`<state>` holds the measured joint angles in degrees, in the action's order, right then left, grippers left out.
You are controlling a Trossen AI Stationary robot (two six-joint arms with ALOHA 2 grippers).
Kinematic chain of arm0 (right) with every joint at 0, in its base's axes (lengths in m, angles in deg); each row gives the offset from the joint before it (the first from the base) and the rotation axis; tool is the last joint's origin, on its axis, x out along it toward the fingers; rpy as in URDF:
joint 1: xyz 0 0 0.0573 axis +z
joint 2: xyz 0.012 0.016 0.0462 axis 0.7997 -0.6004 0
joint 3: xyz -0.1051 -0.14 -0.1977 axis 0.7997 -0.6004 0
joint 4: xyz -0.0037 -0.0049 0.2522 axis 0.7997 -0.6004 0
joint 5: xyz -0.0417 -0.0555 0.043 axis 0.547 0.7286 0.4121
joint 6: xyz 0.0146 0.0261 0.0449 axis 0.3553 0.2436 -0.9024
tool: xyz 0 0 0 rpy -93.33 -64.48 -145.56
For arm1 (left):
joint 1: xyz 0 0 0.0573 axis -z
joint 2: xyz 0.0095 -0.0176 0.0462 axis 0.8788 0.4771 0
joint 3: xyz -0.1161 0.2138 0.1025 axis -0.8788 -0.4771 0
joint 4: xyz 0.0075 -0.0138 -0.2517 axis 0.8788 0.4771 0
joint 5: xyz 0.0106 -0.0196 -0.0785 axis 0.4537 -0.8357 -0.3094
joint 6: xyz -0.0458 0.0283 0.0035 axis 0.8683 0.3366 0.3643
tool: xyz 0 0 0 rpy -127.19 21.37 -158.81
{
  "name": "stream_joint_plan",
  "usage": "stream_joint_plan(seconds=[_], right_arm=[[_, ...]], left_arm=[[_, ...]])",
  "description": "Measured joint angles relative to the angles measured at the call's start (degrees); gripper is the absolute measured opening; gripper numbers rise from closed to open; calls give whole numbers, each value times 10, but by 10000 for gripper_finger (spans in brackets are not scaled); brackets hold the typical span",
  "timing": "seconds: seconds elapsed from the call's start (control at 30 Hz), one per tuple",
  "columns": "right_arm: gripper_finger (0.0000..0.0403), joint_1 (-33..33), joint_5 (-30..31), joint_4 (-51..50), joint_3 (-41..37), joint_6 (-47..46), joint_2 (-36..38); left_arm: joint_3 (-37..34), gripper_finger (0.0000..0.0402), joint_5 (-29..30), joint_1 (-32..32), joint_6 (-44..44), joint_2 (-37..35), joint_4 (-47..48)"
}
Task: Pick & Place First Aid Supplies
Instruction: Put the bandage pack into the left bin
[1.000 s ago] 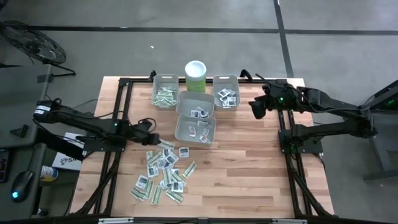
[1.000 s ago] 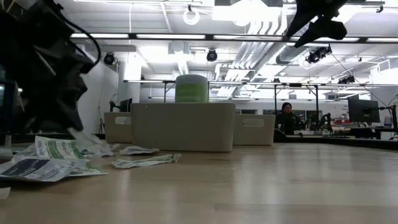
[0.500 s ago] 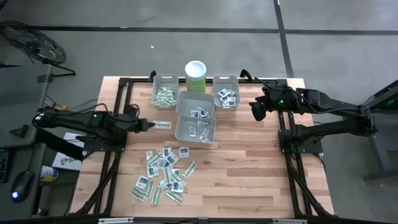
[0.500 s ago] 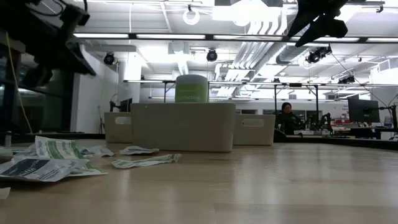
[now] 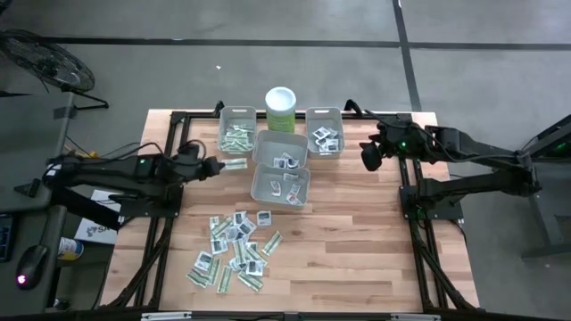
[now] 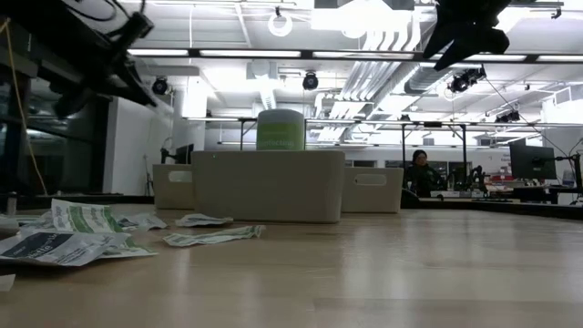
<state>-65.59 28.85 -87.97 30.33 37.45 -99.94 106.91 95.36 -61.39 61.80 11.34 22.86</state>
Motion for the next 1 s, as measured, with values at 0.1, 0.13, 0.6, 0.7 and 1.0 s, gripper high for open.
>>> stream_joint_plan(seconds=[0.1,0.13,0.6,0.7,1.0], right_arm=[[199,-13,-9,0,0,16,0],[199,-18,-14,0,0,23,0],[199,-52,-50,0,0,80,0],[199,-52,-50,0,0,87,0],[199,-52,-61,0,0,113,0]], left_arm=[[0,0,-43,-64,-47,32,-43],[0,0,-57,-90,-58,43,-49],[1,0,-321,-411,-223,196,-186],[1,0,-359,-447,-249,235,-201],[1,5,-393,-470,-285,290,-266]])
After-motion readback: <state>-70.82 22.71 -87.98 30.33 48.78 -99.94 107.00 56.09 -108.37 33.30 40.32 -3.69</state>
